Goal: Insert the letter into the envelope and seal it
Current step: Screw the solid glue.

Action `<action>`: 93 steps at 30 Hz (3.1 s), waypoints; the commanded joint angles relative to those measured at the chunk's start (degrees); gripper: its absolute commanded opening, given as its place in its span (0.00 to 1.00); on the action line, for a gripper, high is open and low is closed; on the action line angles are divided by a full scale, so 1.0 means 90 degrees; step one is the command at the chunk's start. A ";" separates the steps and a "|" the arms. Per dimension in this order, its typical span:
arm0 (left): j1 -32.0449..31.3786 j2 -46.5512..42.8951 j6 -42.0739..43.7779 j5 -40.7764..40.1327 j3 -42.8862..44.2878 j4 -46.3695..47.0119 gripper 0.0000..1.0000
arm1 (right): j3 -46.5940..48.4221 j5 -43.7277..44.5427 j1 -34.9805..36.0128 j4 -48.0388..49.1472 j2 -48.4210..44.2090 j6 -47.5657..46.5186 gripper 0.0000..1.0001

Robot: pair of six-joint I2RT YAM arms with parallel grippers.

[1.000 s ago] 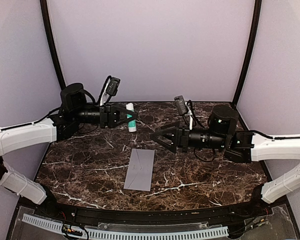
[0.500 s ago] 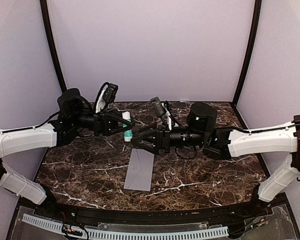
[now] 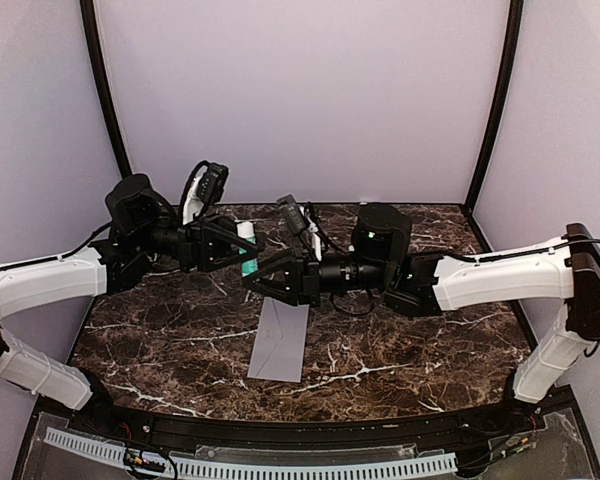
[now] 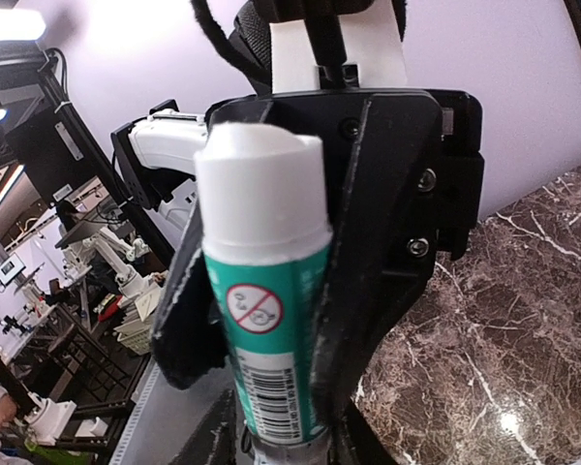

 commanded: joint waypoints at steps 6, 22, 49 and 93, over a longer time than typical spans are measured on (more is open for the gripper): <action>0.0025 -0.0203 0.0074 0.0115 -0.0053 0.0228 0.00 | 0.0083 -0.0070 0.0070 0.0362 -0.0023 0.0005 0.09; 0.0014 -0.0551 0.1175 -0.1524 -0.0084 -0.1104 0.00 | 0.0626 0.2070 0.0052 -0.1770 -0.0164 -0.0260 0.02; 0.0004 0.0144 0.0563 -0.3669 -0.0311 -0.1762 0.00 | 0.4562 0.6319 0.0458 -0.5607 0.2313 -0.0720 0.03; -0.0236 -0.0344 -0.0018 -0.0400 -0.0455 0.0697 0.00 | -0.0125 -0.0295 -0.0168 0.0086 -0.0507 -0.0631 0.71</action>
